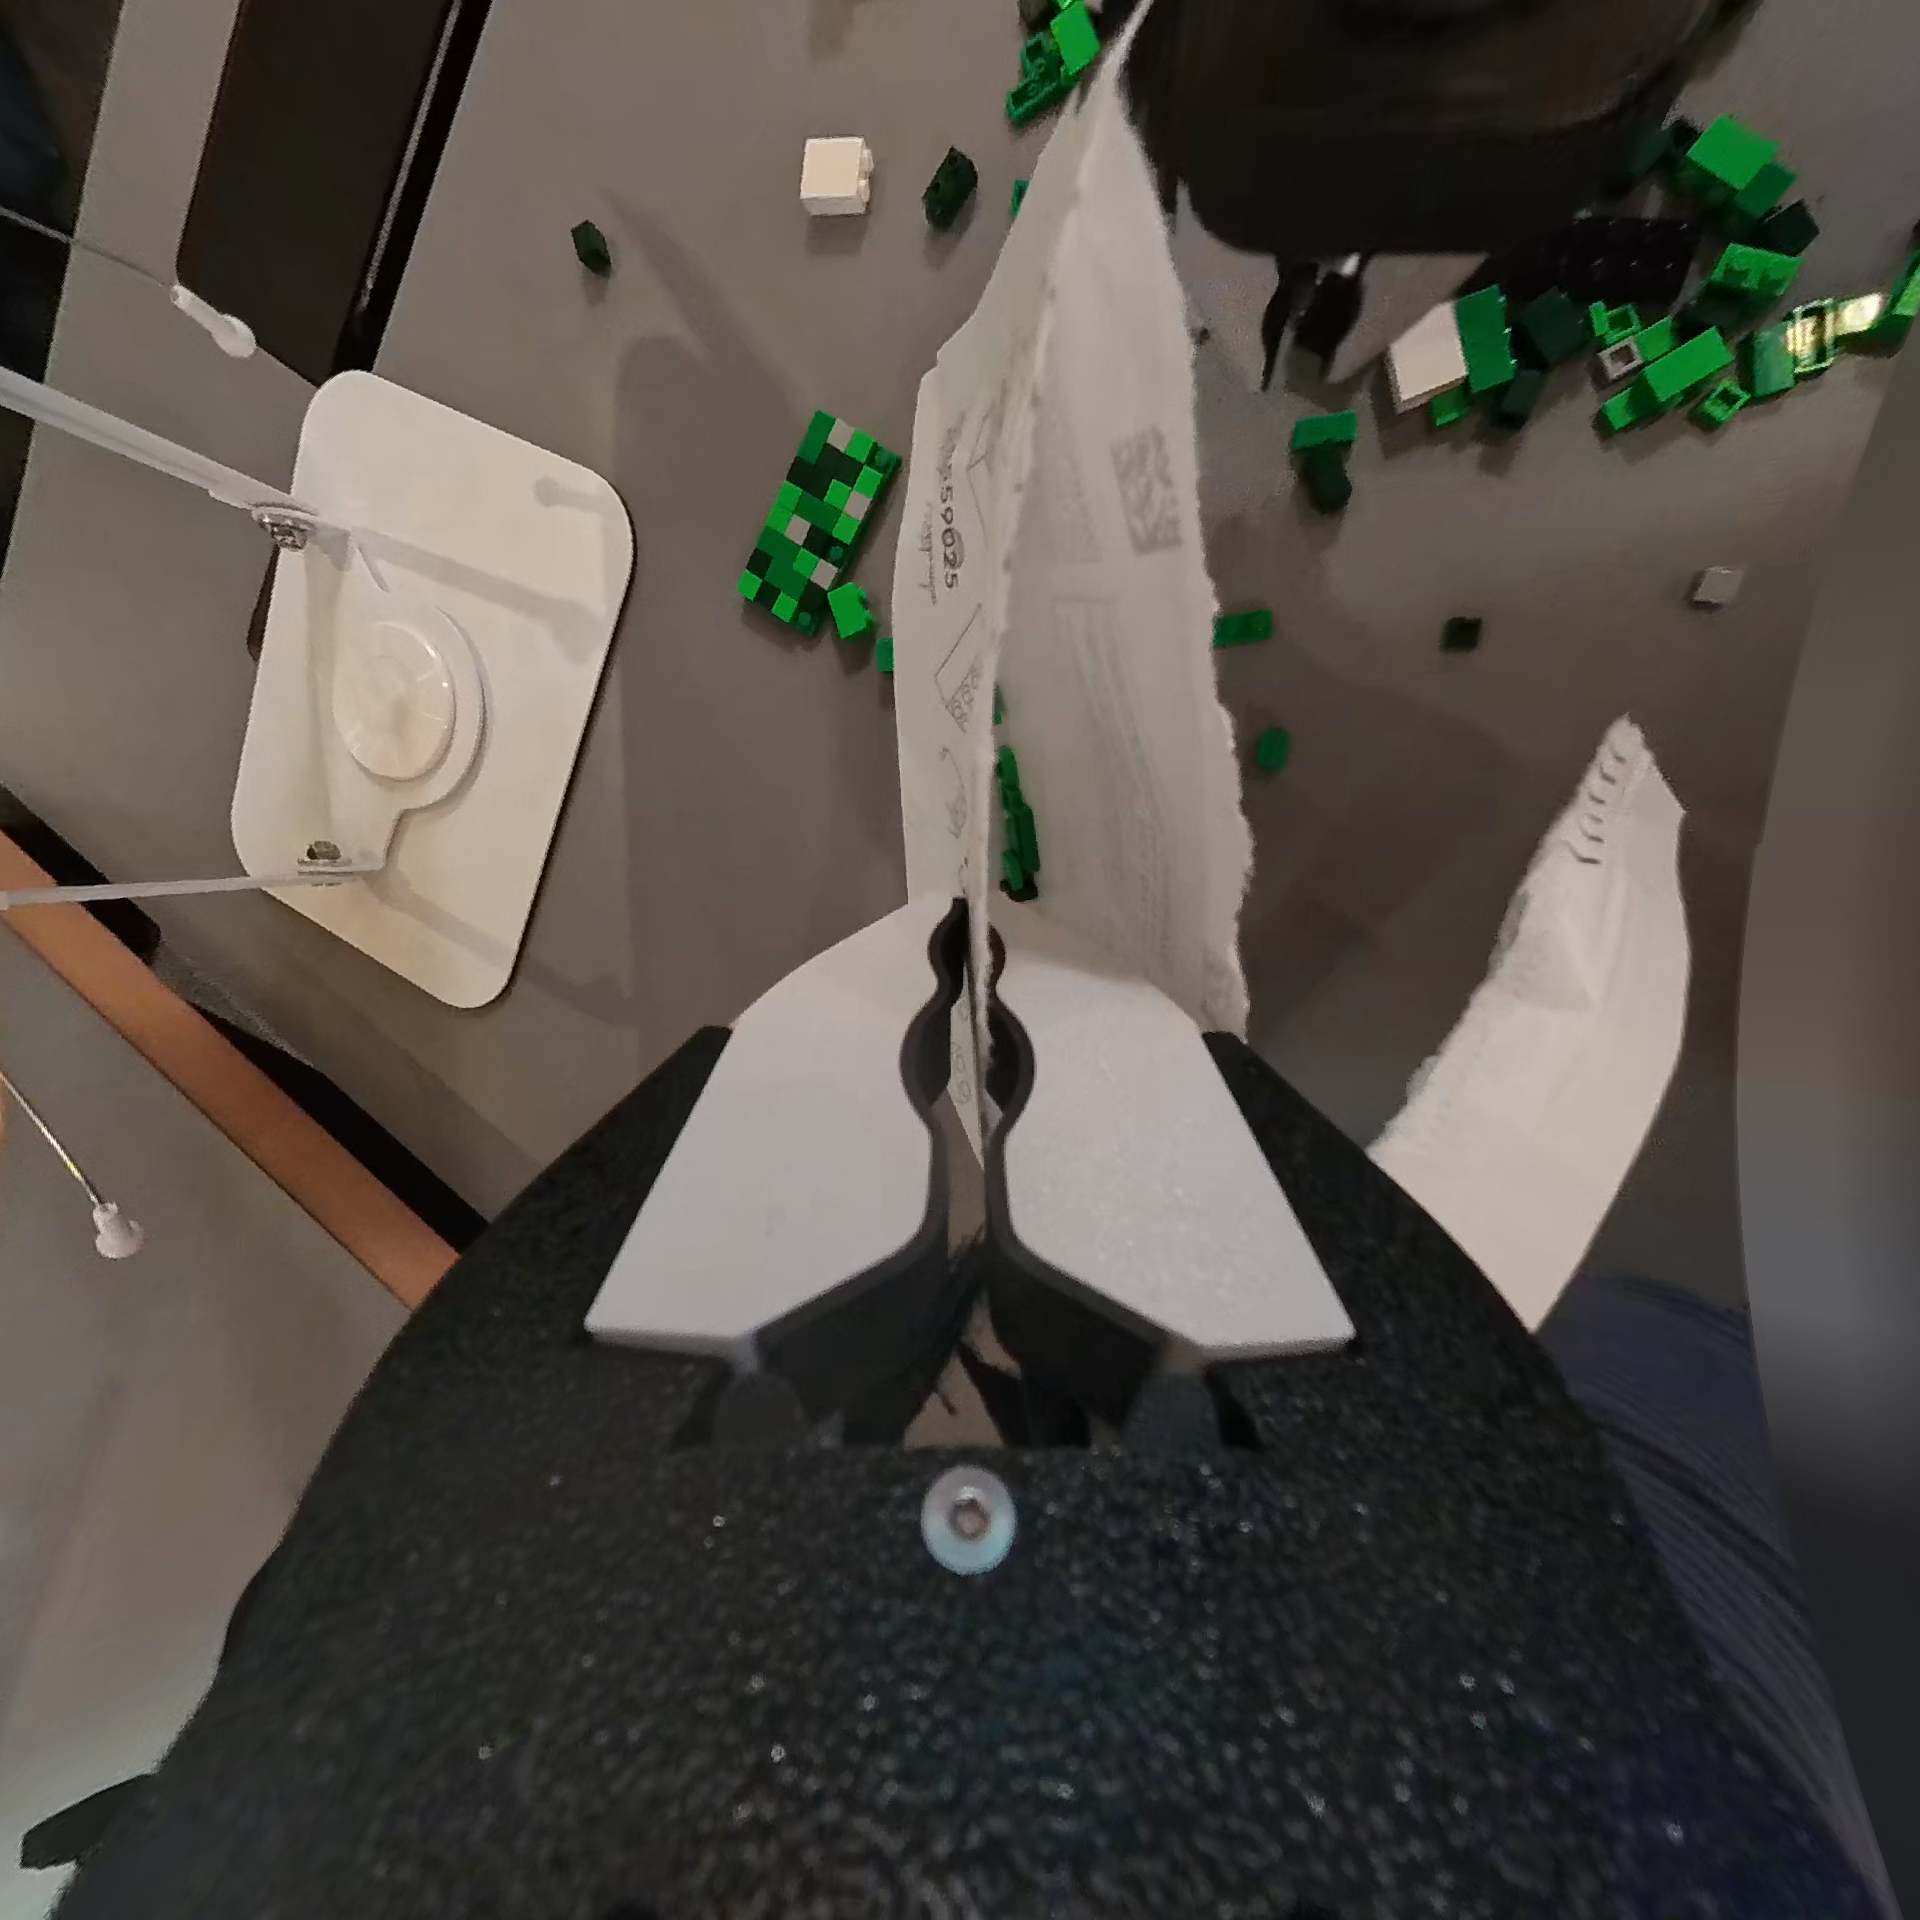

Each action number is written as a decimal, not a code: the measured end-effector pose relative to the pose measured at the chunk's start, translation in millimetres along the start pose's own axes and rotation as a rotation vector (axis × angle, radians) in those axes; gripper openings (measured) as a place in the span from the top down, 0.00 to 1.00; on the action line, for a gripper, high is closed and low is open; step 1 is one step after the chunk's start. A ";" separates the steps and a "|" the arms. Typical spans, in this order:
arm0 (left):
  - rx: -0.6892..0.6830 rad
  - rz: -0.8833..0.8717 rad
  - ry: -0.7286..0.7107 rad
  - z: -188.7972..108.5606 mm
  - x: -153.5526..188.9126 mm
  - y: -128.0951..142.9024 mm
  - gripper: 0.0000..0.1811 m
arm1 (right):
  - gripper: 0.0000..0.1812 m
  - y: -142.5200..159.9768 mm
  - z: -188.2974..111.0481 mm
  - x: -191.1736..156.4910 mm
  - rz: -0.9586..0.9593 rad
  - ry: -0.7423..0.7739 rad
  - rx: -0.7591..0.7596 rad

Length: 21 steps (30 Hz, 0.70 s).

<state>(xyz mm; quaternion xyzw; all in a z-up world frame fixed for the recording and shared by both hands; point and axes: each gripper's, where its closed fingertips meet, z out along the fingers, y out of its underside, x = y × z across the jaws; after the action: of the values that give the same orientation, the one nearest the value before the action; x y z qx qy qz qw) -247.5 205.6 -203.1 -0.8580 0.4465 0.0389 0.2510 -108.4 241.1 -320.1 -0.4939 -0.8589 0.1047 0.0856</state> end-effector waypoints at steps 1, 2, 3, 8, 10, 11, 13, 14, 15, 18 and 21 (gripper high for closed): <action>0.000 0.004 0.000 0.0 0.7 -0.7 1.00 | 0.90 0.9 2.1 -2.9 0.016 -0.009 0.002; -0.001 0.007 0.000 0.0 1.2 -1.2 1.00 | 0.89 2.5 4.9 -4.0 0.033 -0.010 -0.003; -0.002 0.010 -0.001 0.0 1.7 -1.7 1.00 | 0.89 4.3 7.9 -4.5 0.055 -0.013 -0.010; -0.016 0.019 0.001 1.6 3.7 -2.7 1.00 | 0.88 5.2 16.1 -7.7 0.080 -0.042 -0.014; -0.017 0.024 0.001 2.0 4.5 -3.8 1.00 | 0.87 4.1 16.5 -8.0 0.072 -0.047 -0.020; -0.017 0.027 0.002 2.3 5.0 -4.4 1.00 | 0.87 3.7 16.6 -7.9 0.066 -0.048 -0.024; -0.020 0.032 0.004 2.9 5.9 -5.1 1.00 | 0.87 2.1 17.0 -7.8 0.058 -0.050 -0.025; -0.022 0.034 0.005 3.2 6.3 -5.3 1.00 | 0.89 1.6 17.2 -8.0 0.057 -0.053 -0.025; -0.023 0.036 0.005 3.3 6.4 -5.6 1.00 | 0.91 1.0 17.4 -8.5 0.056 -0.056 -0.022; -0.027 0.038 0.007 3.7 7.5 -5.6 1.00 | 0.91 0.5 17.3 -8.8 0.052 -0.042 -0.010; -0.031 0.037 0.010 4.1 8.3 -5.7 1.00 | 0.91 -0.9 11.7 -8.8 0.053 0.000 0.030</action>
<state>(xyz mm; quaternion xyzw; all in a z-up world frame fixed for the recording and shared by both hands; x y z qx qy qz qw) -237.4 204.0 -206.8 -0.8535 0.4629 0.0465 0.2346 -107.7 231.9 -331.5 -0.5151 -0.8439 0.1197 0.0902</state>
